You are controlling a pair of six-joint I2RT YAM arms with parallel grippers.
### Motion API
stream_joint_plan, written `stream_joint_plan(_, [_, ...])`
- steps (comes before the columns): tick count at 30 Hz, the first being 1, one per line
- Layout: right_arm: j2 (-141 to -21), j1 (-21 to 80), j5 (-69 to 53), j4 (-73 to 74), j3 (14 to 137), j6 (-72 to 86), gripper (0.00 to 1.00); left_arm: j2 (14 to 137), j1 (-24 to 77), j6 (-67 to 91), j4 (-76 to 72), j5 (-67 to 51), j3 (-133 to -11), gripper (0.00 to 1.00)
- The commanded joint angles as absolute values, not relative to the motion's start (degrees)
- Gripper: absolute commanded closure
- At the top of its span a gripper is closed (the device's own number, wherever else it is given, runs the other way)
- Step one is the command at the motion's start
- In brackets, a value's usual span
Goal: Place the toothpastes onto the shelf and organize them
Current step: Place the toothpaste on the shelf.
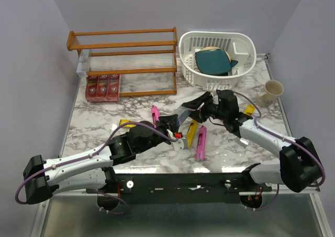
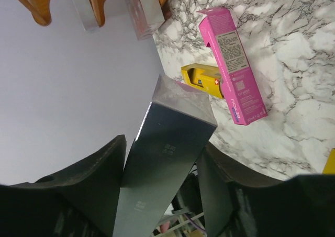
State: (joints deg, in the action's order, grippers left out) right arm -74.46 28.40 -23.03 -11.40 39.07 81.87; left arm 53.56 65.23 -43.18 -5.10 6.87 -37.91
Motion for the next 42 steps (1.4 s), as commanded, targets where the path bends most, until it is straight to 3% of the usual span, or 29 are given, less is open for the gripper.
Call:
stream_joint_plan(1, [-75.23, 28.56, -24.0, -12.31, 41.04, 82.88, 0.46, 52.47, 65.39, -43.33, -8.44, 5.19, -37.18, 0.79])
stream_joint_plan(3, [-74.97, 28.48, -23.91, -12.3, 41.05, 82.88, 0.51, 52.38, 65.48, -42.98, -8.44, 5.18, -37.09, 0.77])
stream_joint_plan(6, [-74.45, 28.56, -23.38, -12.3, 40.96, 83.14, 0.62, 51.95, 65.48, -42.02, -8.17, 5.45, -36.91, 0.61])
stream_joint_plan(7, [-74.27, 28.56, -23.12, -12.65, 40.87, 83.23, 0.65, 51.6, 65.48, -41.49, -8.35, 5.71, -36.74, 0.49])
stream_joint_plan(12, [-72.78, 28.21, -21.01, -13.18, 40.26, 83.94, 0.7, 49.49, 65.48, -36.48, -8.53, 7.29, -35.77, 0.14])
stream_joint_plan(13, [-72.43, 28.04, -20.22, -13.44, 39.99, 83.94, 0.72, 48.87, 65.48, -35.52, -8.35, 7.82, -35.77, 0.01])
stream_joint_plan(17, [-70.23, 26.99, -17.32, -14.67, 38.68, 83.94, 0.75, 48.69, 65.48, -27.79, -6.51, 10.79, -37.52, 0.01])
stream_joint_plan(25, [-63.47, 26.19, -8.1, -16.16, 36.13, 79.02, 0.8, 49.49, 65.48, 9.42, 3.33, 17.92, -44.03, 0.01])
stream_joint_plan(29, [-61.35, 26.19, -5.28, -18.28, 33.67, 77.17, 0.8, 46.85, 65.39, 23.68, 0.98, 20.74, -42.46, 0.01])
stream_joint_plan(34, [-61.0, 26.19, -5.89, -20.04, 32.43, 76.9, 0.81, 47.19, 65.3, 32.43, -2.63, 25.57, -41.05, 0.01])
stream_joint_plan(42, [-59.24, 26.02, -6.24, -20.66, 30.76, 76.64, 0.81, 52.82, 63.37, 34.01, -3.16, 22.16, -42.36, 0.01])
